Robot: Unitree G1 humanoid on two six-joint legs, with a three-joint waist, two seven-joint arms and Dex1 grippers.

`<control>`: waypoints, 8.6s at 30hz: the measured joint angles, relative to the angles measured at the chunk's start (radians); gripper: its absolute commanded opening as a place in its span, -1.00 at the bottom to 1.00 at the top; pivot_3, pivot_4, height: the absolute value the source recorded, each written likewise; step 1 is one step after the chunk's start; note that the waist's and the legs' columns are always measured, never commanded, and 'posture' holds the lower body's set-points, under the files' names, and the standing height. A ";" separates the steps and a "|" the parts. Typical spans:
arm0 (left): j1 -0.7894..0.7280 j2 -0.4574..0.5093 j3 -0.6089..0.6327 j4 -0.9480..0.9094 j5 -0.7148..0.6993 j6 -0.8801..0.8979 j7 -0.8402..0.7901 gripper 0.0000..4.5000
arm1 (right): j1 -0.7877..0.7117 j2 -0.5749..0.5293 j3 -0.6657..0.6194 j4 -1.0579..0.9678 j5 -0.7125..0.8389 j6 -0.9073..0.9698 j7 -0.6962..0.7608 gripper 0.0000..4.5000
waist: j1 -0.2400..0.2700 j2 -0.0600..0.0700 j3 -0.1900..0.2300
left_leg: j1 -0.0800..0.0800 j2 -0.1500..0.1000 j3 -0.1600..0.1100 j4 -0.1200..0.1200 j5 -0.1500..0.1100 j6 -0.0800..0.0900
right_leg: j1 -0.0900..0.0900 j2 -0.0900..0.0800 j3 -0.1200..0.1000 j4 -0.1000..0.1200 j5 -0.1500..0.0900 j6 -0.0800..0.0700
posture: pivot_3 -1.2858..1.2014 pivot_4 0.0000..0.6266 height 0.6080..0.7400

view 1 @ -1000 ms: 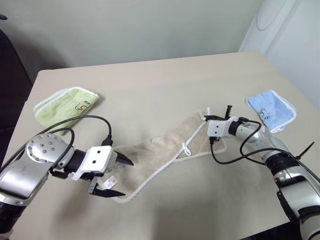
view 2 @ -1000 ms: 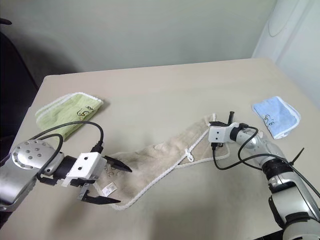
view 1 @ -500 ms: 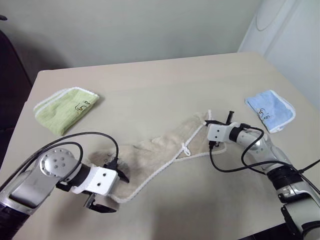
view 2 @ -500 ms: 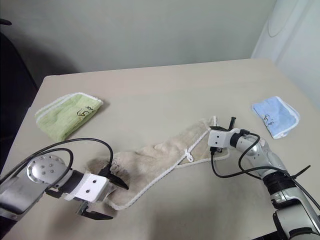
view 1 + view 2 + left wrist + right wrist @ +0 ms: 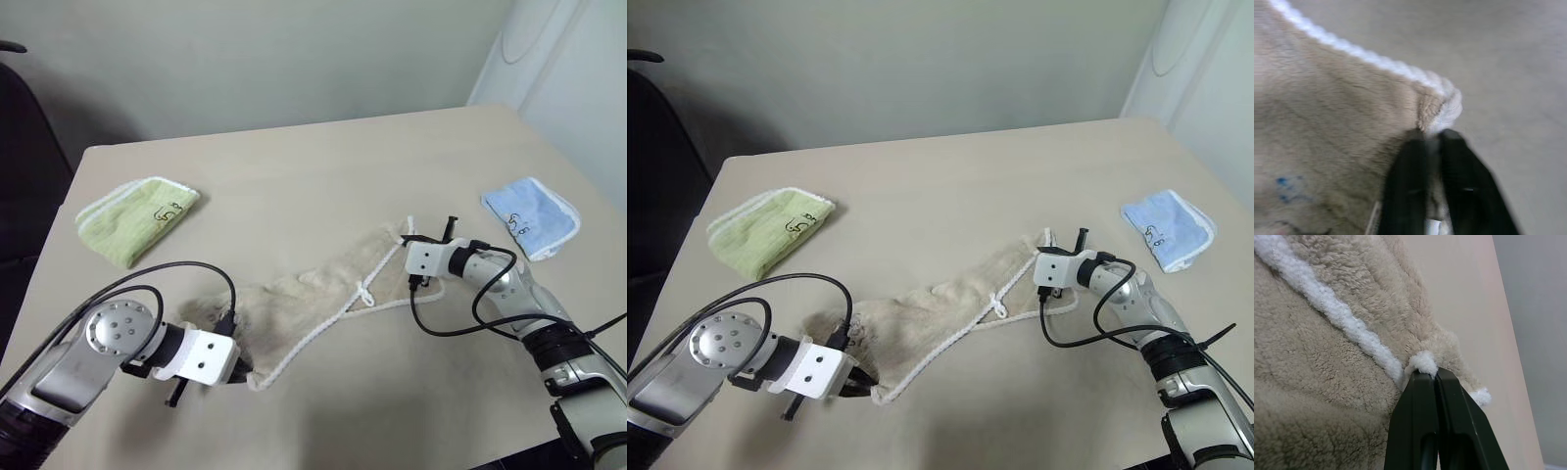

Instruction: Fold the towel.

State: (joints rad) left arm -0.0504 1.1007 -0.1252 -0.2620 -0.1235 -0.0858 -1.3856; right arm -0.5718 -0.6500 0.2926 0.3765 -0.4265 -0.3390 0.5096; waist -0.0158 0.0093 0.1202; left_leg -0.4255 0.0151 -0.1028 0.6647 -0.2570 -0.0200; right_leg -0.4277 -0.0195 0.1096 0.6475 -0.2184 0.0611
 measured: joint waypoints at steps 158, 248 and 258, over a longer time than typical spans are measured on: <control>-0.570 -0.425 0.332 0.720 -0.219 0.446 0.615 0.14 | -0.433 -0.114 0.035 0.699 0.030 -0.089 0.054 0.58 | -0.002 -0.008 0.005 | -0.002 0.001 0.008 -0.001 0.010 -0.002 | -0.016 -0.001 -0.001 -0.002 0.018 -0.002 | 0.03 -0.52 1.00; -0.177 -0.196 0.297 0.482 -0.359 0.637 0.183 -0.74 | -0.177 -0.073 -0.514 0.368 0.823 1.005 0.397 -1.00 | 0.008 -0.009 0.005 | 0.005 0.003 0.009 -0.001 0.010 -0.004 | -0.010 0.003 0.001 0.000 0.014 -0.009 | 0.03 -0.52 1.00; -0.222 -0.240 0.331 0.465 -0.428 0.686 0.200 -0.49 | -0.182 -0.063 -0.505 0.394 0.803 0.979 0.422 -1.00 | 0.007 -0.009 0.005 | 0.005 0.003 0.009 -0.001 0.010 -0.004 | -0.010 0.003 0.001 0.000 0.015 -0.008 | 0.03 -0.52 1.00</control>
State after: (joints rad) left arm -0.2727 0.8603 0.2053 0.2030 -0.5518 0.5998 -1.1855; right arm -0.7538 -0.7130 -0.2121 0.7705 0.3764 0.6397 0.9314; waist -0.0089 0.0007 0.1252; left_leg -0.4201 0.0179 -0.0934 0.6640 -0.2471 -0.0237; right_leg -0.4381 -0.0166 0.1103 0.6476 -0.2037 0.0531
